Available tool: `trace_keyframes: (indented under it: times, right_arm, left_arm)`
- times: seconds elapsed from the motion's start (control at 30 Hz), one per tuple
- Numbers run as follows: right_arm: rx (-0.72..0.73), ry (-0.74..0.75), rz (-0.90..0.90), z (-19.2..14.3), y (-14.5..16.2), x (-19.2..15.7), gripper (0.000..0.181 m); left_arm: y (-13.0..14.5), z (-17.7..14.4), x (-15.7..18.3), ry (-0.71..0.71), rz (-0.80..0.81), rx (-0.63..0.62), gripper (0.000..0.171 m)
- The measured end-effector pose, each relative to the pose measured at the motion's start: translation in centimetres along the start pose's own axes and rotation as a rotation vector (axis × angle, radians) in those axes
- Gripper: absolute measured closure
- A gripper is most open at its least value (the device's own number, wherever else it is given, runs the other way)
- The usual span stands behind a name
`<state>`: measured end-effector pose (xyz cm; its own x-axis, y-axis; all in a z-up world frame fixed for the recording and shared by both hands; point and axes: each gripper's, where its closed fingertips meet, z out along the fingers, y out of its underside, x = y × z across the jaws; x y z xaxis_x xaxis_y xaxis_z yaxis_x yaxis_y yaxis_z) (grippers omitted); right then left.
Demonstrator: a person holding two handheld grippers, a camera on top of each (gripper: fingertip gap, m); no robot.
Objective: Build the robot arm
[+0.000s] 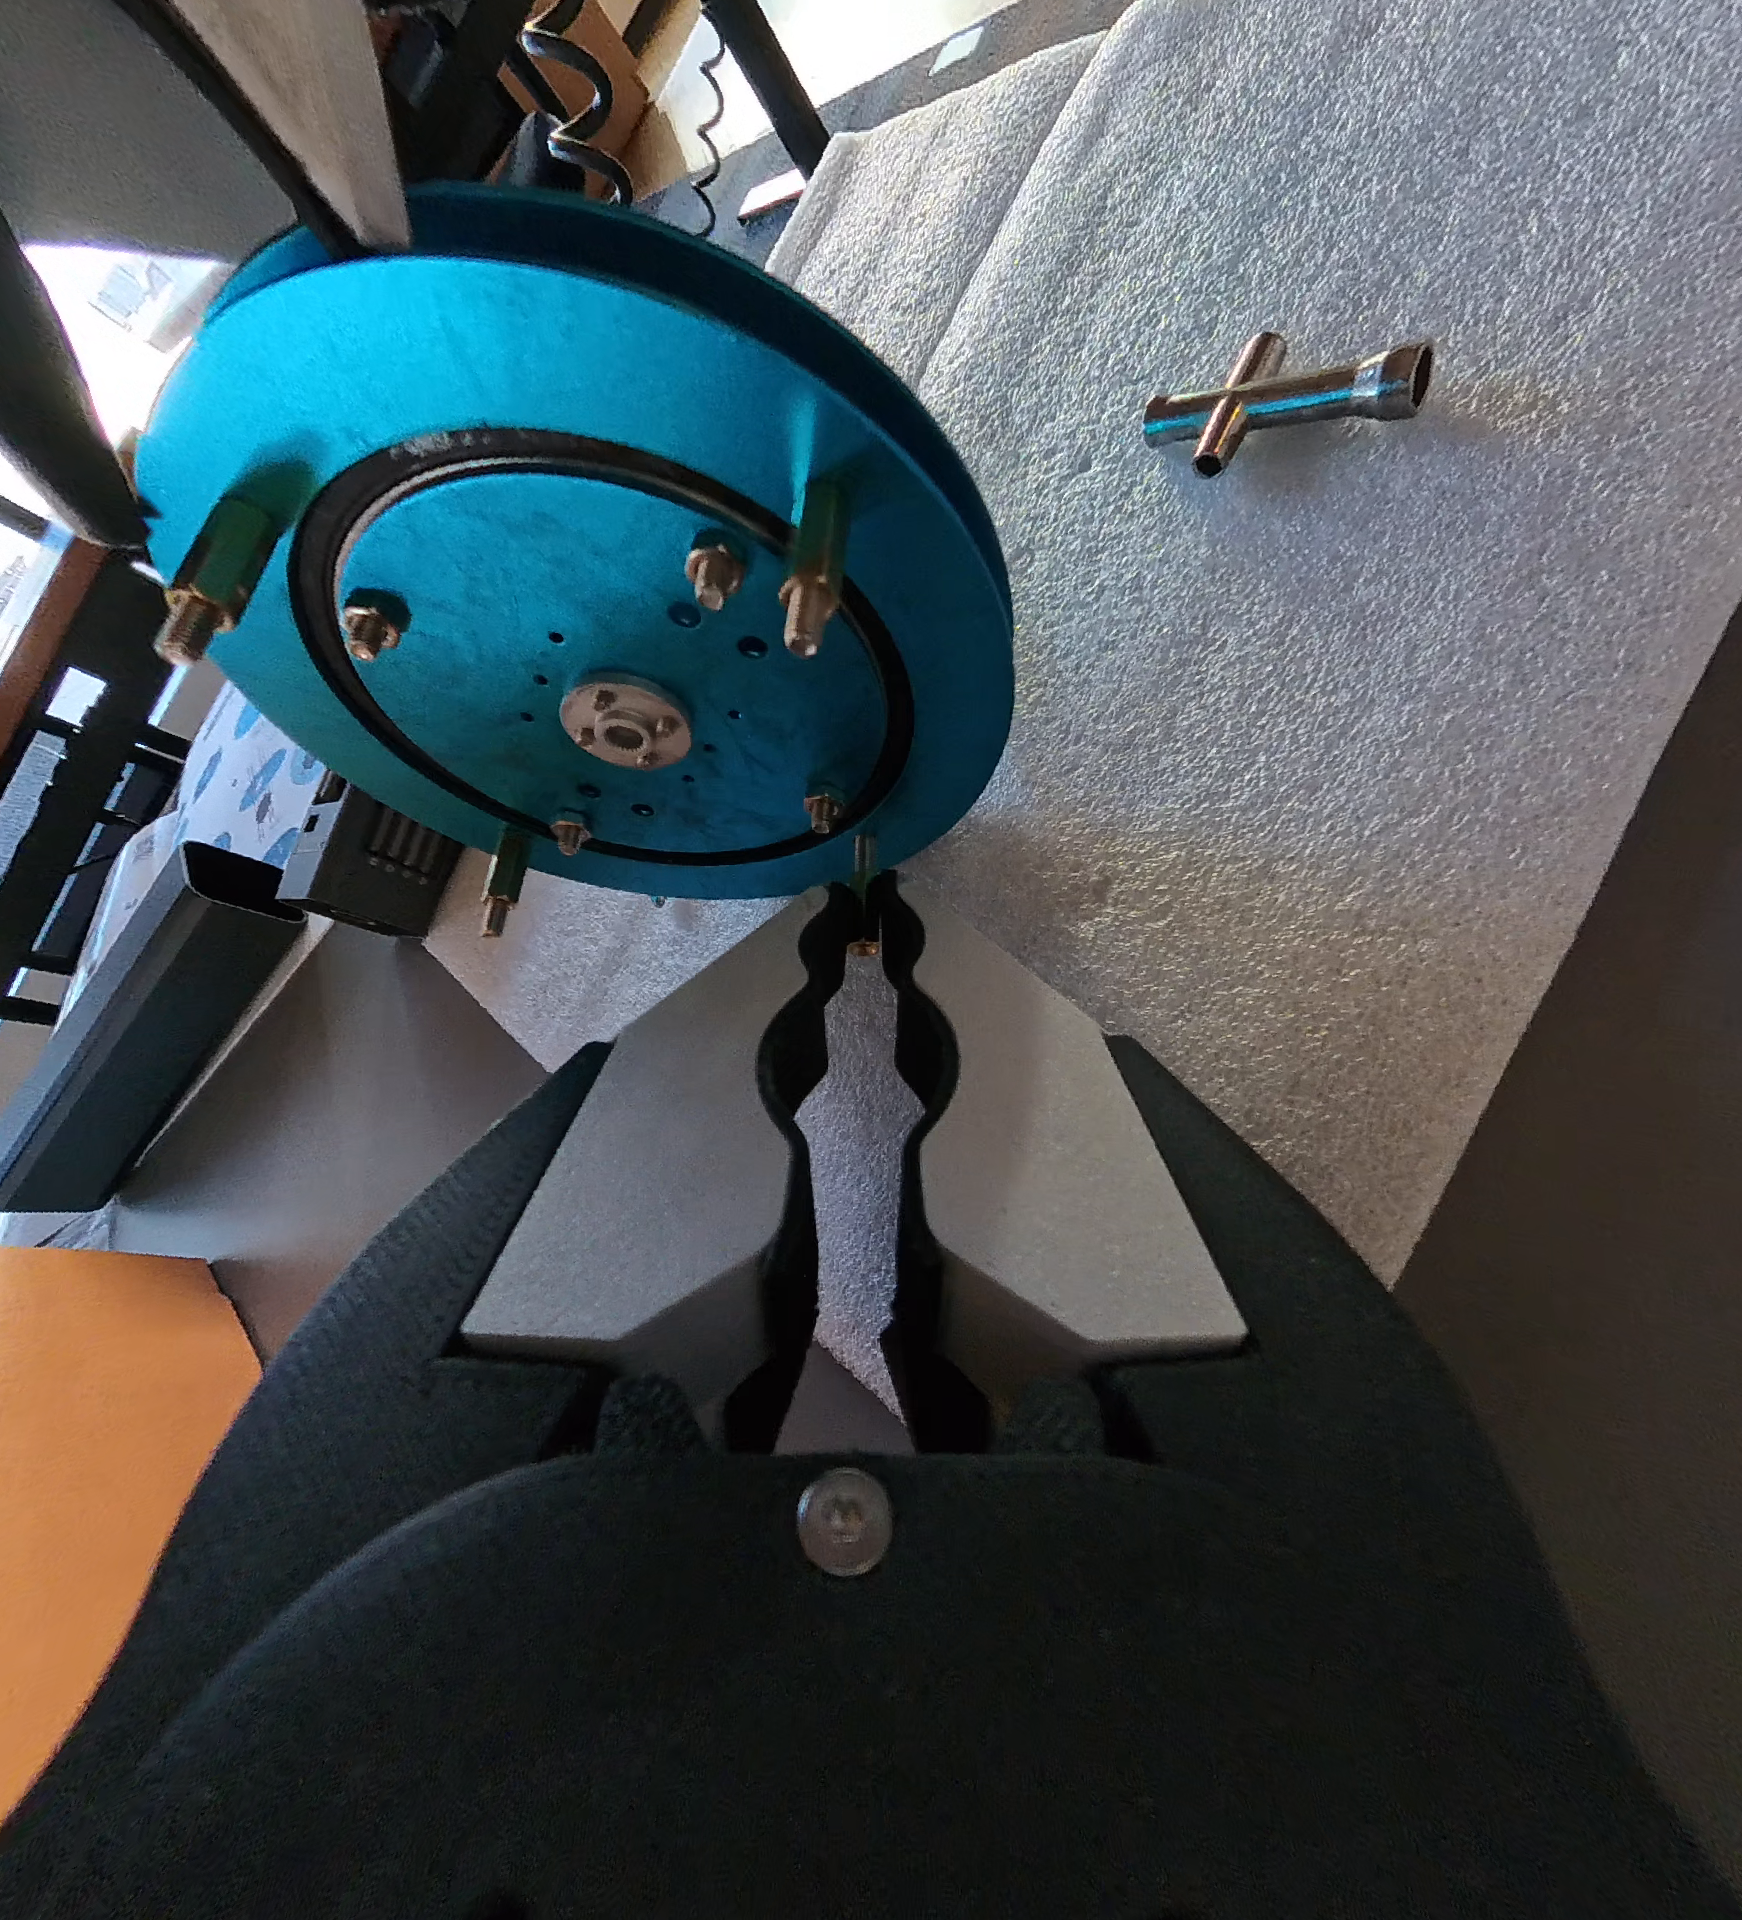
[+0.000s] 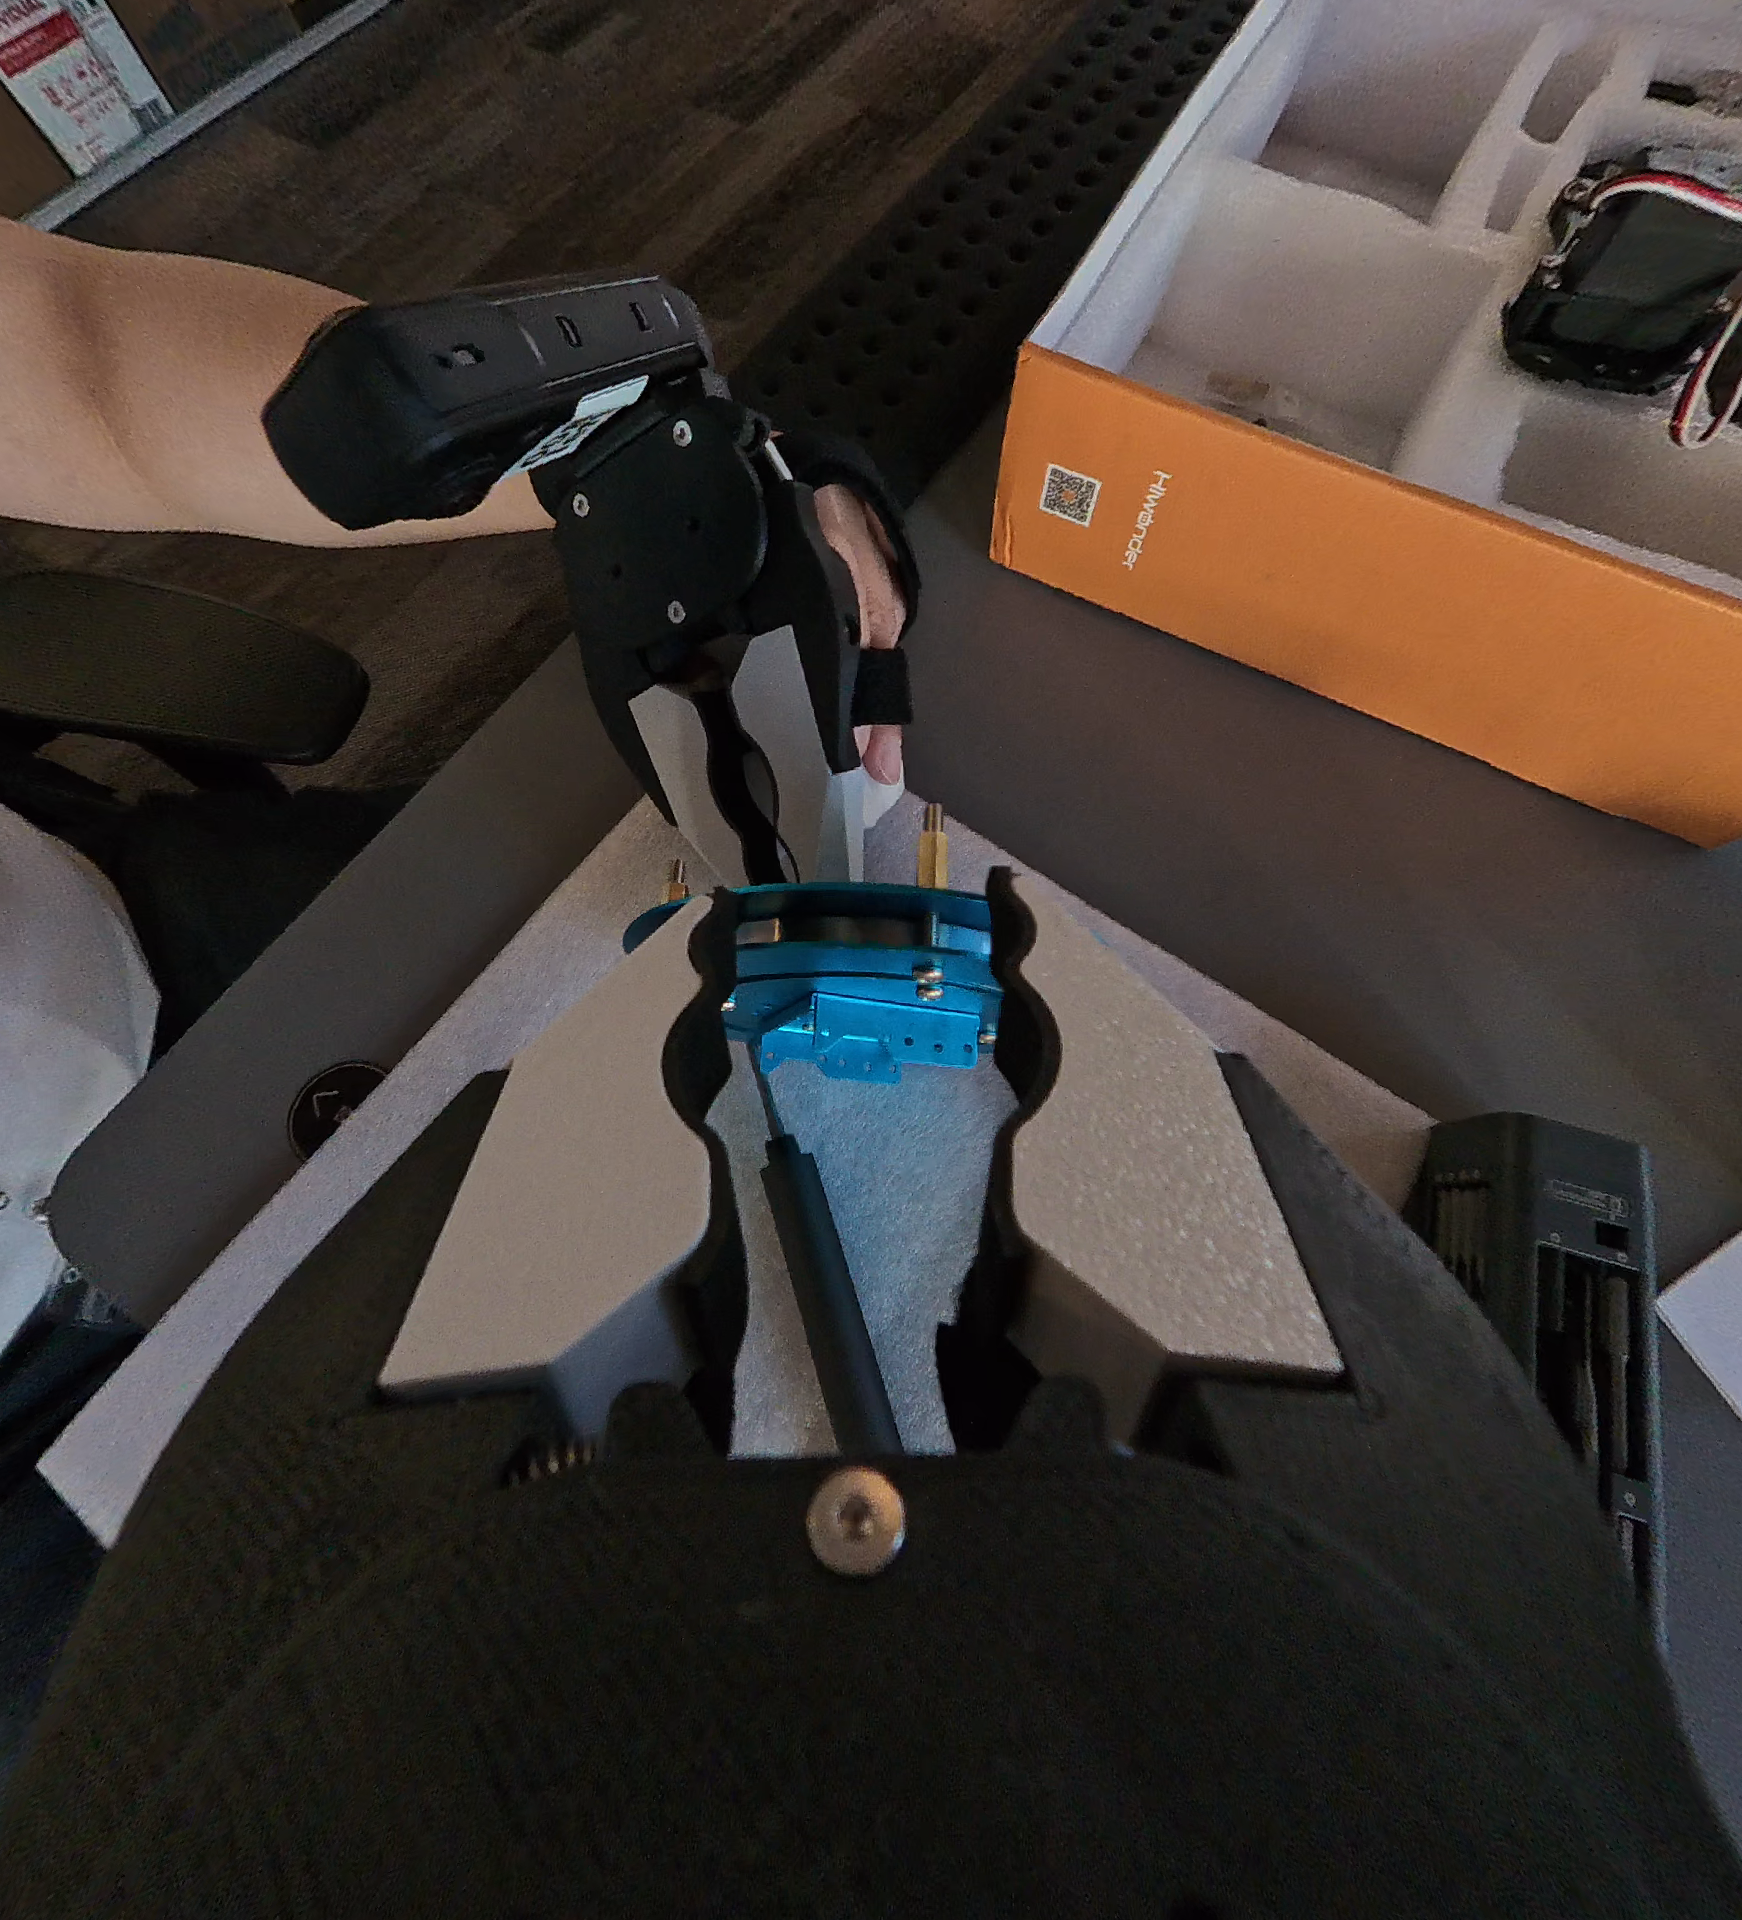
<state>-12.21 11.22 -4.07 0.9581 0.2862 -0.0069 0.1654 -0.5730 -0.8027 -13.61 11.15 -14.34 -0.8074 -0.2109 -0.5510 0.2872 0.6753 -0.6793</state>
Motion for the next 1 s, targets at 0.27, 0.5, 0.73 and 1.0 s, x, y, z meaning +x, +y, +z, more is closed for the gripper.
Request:
trace_keyframes:
  times: [0.27,0.5,0.73,1.0]
  right_arm:
    - [0.011,0.018,-0.010,0.00,0.07,0.07,0.129]
    - [0.028,0.014,-0.016,0.16,0.01,0.30,0.127]
    - [0.016,0.028,-0.064,0.00,-0.04,0.40,0.125]
    - [0.029,0.010,-0.060,-0.57,-0.62,0.48,0.123]
  left_arm:
    - [-0.03,-0.03,-0.03,-0.014,0.016,0.001,0.167]
    - [-0.05,-0.05,-0.05,-0.032,0.041,0.000,0.167]
    - [-0.06,-0.09,-0.01,-0.021,0.032,0.008,0.167]
    - [-0.11,-0.11,-0.03,-0.027,0.042,0.011,0.167]
